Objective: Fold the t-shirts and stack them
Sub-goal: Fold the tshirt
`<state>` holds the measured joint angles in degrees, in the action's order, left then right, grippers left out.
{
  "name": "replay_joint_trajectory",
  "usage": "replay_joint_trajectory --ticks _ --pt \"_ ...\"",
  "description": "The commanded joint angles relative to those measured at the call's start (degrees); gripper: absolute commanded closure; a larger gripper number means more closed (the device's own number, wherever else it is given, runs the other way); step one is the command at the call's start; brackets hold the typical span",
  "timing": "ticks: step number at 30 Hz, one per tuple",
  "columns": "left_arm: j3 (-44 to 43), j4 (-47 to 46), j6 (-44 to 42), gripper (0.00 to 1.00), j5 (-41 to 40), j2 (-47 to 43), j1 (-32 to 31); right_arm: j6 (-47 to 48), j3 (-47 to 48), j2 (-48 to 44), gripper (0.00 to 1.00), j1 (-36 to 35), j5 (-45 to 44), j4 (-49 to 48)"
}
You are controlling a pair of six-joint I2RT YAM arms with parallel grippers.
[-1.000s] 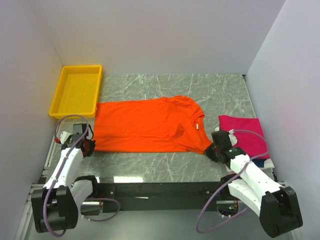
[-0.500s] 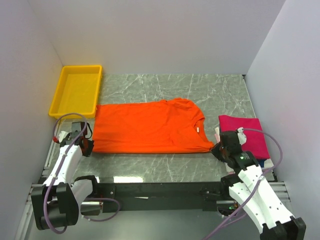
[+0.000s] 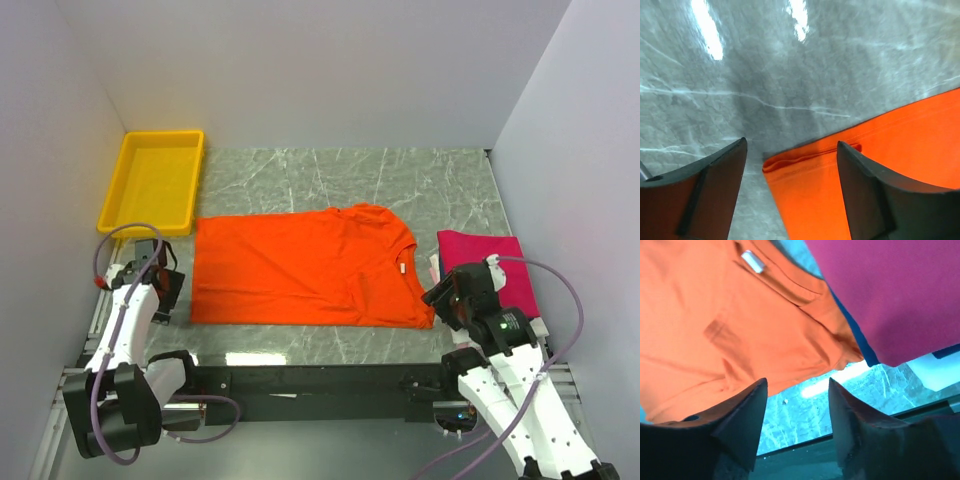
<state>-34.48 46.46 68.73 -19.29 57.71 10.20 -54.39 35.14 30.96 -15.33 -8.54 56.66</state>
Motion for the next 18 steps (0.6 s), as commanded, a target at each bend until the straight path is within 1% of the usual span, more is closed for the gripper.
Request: replay_joint_trajectory --ticks 1,2,3,4,5,6,7,8,9,10,11,12,14,15,16,18 --pt "-5.1 1.1 -3.1 0.22 -0.7 -1.3 1.8 4.1 4.1 -0.5 0.39 0.3 -0.3 -0.3" --pt "-8.0 0.7 -4.6 0.22 -0.8 -1.5 1.8 5.9 4.7 0.0 0.37 0.3 0.5 -1.5" --pt "-9.7 -0.8 -6.0 0.23 0.2 -1.3 1.8 6.9 5.9 0.9 0.36 0.3 1.3 -2.9" --pt "-11.6 -1.8 -9.5 0.23 1.0 -0.4 1.8 8.4 6.8 4.1 0.36 0.3 2.0 -6.2" --pt "-14.9 -3.5 -11.2 0.24 2.6 0.2 1.8 10.9 7.7 6.2 0.36 0.2 3.4 -8.0" --pt "-16.0 -7.4 -12.5 0.23 5.5 1.5 0.7 12.0 10.2 11.1 0.36 0.2 3.4 -11.7" --pt "-16.8 -9.8 -14.8 0.25 6.5 2.4 -0.1 13.2 11.6 13.9 0.36 0.3 3.7 -13.9" --pt "-19.1 -10.9 -15.1 0.24 5.8 3.5 -1.2 16.0 13.2 17.0 0.36 0.3 3.3 -15.8" --pt "-20.2 -11.6 -15.4 0.24 4.7 4.7 -4.2 17.3 17.0 23.3 0.36 0.2 3.0 -17.4" --pt "-21.1 -14.5 -17.4 0.24 3.0 7.5 -5.8 18.6 19.2 26.6 0.36 0.1 3.1 -20.5" --pt "-23.3 -15.2 -18.3 0.24 1.6 9.2 -7.4 21.3 23.3 29.7 0.36 0.2 3.3 -21.8" --pt "-24.7 -15.7 -19.3 0.24 0.1 12.8 -9.8 22.6 25.5 35.4 0.36 0.3 2.8 -23.7" --pt "-28.1 -15.7 -20.2 0.25 -2.1 16.4 -11.9 25.2 29.6 40.6 0.36 0.5 2.4 -24.2" --pt "-28.7 -16.0 -20.7 0.25 -2.3 19.0 -12.7 26.2 32.7 44.4 0.36 0.7 2.6 -24.9" --pt "-29.1 -18.1 -21.1 0.26 -2.2 19.9 -13.0 27.0 33.9 46.1 0.35 1.1 2.1 -24.8" --pt "-29.5 -19.1 -20.6 0.27 -1.1 22.3 -13.3 27.5 37.1 50.5 0.36 2.8 2.6 -24.3"
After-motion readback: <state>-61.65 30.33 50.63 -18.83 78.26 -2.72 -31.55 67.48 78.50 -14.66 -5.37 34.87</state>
